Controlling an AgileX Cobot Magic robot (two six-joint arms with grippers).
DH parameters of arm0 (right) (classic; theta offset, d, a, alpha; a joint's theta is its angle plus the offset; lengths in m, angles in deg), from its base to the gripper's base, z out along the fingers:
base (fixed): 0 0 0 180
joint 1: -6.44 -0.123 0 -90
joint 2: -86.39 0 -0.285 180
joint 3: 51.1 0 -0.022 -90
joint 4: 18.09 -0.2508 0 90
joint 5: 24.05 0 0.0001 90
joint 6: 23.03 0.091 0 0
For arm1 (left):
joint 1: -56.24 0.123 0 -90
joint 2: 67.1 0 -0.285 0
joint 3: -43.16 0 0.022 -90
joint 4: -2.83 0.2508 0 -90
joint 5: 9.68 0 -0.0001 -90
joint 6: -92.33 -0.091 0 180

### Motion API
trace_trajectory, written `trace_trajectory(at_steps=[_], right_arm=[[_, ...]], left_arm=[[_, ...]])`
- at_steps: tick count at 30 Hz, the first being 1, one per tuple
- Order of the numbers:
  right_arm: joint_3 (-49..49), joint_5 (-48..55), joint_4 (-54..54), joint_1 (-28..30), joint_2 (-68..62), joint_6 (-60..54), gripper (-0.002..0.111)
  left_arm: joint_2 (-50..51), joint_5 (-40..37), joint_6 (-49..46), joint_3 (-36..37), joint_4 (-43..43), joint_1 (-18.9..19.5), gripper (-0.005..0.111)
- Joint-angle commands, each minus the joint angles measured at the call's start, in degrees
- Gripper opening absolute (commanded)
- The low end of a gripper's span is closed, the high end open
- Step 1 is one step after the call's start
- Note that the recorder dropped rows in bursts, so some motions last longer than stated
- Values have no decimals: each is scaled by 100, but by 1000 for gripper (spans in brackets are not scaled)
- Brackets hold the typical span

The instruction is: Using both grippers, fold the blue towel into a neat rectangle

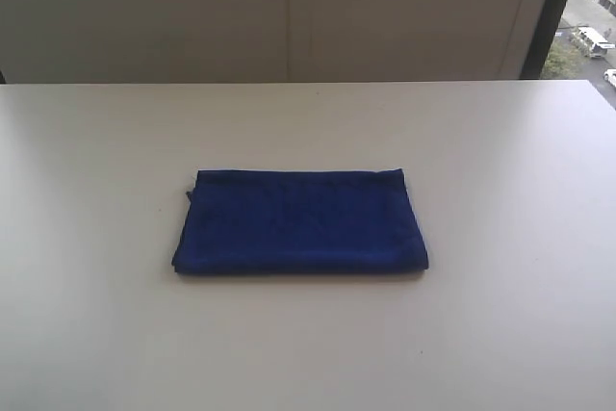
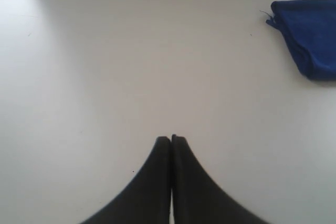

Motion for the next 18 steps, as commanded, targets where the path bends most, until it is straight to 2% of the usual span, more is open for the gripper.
trace_trajectory(at_steps=[1, 13, 18], right_arm=[[42, -81, 0, 486, 185, 17, 0], [42, -81, 29, 486, 185, 17, 0], [42, 129, 1631, 486, 185, 17, 0]], left_arm=[[-24, -9, -17, 28, -4, 14, 0], [-24, 2, -17, 28, -4, 14, 0], [-24, 2, -17, 28, -4, 14, 0]])
